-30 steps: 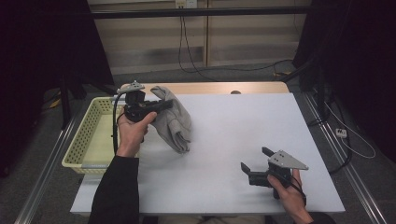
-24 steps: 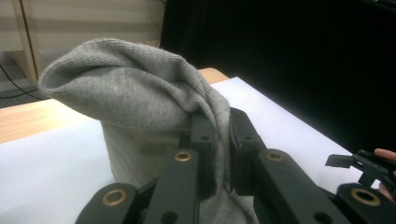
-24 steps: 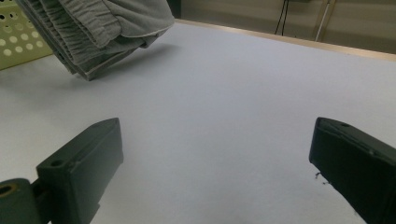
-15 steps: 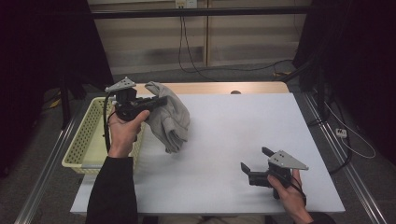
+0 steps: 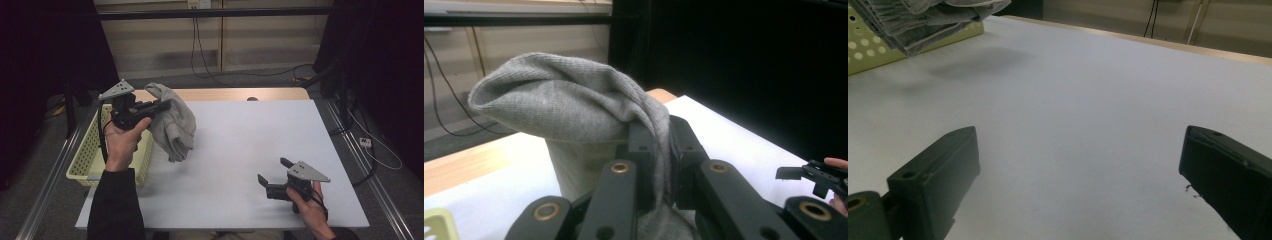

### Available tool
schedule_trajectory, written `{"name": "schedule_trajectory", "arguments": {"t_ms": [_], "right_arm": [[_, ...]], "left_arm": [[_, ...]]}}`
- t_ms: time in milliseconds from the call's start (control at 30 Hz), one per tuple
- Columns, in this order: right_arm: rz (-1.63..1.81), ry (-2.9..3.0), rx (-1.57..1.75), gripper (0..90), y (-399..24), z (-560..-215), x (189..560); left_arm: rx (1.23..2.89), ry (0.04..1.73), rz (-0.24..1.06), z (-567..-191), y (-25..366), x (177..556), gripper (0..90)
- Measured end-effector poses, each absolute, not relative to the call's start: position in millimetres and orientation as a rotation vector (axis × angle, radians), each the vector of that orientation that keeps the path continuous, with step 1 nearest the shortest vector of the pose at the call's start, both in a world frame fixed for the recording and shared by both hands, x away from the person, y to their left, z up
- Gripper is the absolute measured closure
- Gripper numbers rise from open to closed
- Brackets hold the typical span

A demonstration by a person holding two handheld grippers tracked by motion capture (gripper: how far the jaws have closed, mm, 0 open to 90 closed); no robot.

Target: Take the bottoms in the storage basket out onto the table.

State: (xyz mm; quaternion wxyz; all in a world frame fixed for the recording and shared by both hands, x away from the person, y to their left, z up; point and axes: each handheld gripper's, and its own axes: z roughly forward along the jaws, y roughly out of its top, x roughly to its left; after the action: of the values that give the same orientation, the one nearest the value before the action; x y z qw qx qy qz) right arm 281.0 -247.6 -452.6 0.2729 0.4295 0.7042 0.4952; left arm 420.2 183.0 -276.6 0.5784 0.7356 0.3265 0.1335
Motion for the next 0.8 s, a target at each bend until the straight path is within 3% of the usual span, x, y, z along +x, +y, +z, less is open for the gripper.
{"name": "schedule_trajectory", "arguments": {"t_ms": [800], "right_arm": [[1.338, 1.89, 1.143, 2.6, -247, -452, 281]], "left_arm": [[1.642, 0.778, 0.359, -246, 218, 399, 83.1]]}}
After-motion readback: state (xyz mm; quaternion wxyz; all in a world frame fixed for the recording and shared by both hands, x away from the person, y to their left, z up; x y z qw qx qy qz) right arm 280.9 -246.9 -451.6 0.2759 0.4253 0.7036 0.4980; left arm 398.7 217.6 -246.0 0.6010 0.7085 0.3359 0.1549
